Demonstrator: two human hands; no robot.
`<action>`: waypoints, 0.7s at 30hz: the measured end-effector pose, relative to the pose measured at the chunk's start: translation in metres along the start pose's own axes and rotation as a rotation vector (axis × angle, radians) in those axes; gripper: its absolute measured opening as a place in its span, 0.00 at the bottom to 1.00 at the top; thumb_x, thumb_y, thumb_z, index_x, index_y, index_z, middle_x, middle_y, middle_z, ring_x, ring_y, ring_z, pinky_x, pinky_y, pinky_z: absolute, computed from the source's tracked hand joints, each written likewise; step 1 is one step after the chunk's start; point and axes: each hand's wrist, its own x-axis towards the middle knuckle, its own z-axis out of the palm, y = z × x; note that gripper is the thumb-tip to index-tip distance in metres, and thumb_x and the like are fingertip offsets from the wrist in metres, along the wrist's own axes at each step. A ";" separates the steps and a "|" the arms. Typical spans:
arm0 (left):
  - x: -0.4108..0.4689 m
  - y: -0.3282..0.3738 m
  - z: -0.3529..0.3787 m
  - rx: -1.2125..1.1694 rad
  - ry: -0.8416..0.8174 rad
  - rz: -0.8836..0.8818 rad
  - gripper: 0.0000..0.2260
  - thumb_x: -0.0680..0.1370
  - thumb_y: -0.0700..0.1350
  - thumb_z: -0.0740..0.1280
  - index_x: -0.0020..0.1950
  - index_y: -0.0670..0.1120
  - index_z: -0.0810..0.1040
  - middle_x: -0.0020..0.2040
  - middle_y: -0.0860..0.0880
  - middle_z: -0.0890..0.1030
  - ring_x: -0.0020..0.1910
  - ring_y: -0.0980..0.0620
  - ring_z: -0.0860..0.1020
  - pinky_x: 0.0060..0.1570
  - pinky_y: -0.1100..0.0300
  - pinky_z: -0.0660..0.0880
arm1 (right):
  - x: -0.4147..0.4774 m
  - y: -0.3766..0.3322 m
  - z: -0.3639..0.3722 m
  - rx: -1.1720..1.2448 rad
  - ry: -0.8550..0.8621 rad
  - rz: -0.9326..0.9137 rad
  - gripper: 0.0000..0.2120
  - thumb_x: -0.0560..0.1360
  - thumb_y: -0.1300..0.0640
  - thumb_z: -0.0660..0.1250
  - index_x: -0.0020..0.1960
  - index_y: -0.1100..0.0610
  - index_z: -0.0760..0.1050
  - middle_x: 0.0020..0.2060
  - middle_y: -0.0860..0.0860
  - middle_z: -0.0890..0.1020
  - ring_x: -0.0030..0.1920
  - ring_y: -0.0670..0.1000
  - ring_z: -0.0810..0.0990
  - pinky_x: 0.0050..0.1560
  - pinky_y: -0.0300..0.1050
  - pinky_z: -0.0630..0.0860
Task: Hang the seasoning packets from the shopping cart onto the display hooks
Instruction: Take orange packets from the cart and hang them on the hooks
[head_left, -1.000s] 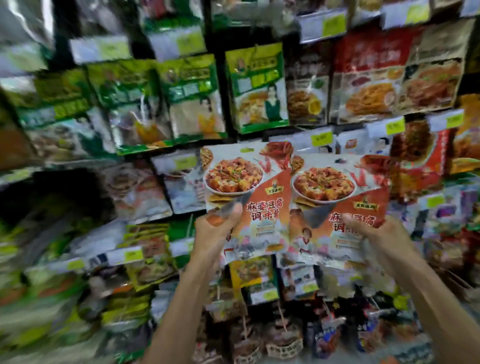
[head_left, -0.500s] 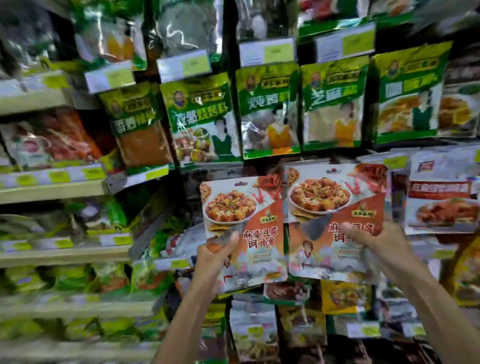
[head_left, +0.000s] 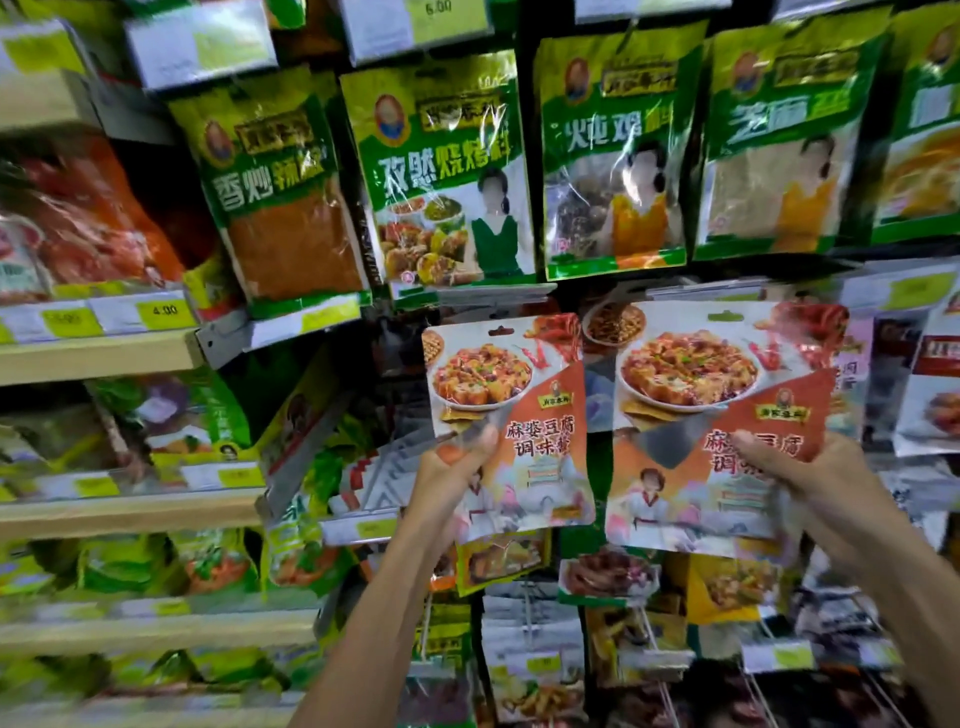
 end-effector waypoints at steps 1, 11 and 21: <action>0.005 -0.004 0.002 -0.008 -0.013 -0.001 0.08 0.74 0.51 0.72 0.40 0.47 0.80 0.34 0.56 0.83 0.35 0.62 0.81 0.31 0.70 0.72 | 0.001 0.001 0.001 0.015 0.007 -0.004 0.11 0.73 0.61 0.69 0.32 0.61 0.76 0.18 0.50 0.77 0.16 0.47 0.75 0.19 0.33 0.71; 0.026 -0.012 -0.001 -0.014 -0.053 -0.001 0.13 0.66 0.56 0.73 0.25 0.52 0.80 0.31 0.55 0.82 0.35 0.57 0.81 0.35 0.67 0.74 | 0.014 0.014 0.005 0.050 0.012 0.022 0.09 0.73 0.60 0.70 0.37 0.63 0.76 0.26 0.60 0.78 0.23 0.57 0.77 0.24 0.43 0.76; 0.037 -0.009 0.003 -0.001 0.000 -0.079 0.23 0.60 0.67 0.77 0.38 0.48 0.85 0.44 0.46 0.85 0.50 0.43 0.81 0.54 0.42 0.76 | 0.010 0.009 0.023 0.153 -0.122 0.070 0.10 0.69 0.59 0.68 0.45 0.65 0.74 0.27 0.51 0.83 0.22 0.43 0.78 0.24 0.32 0.74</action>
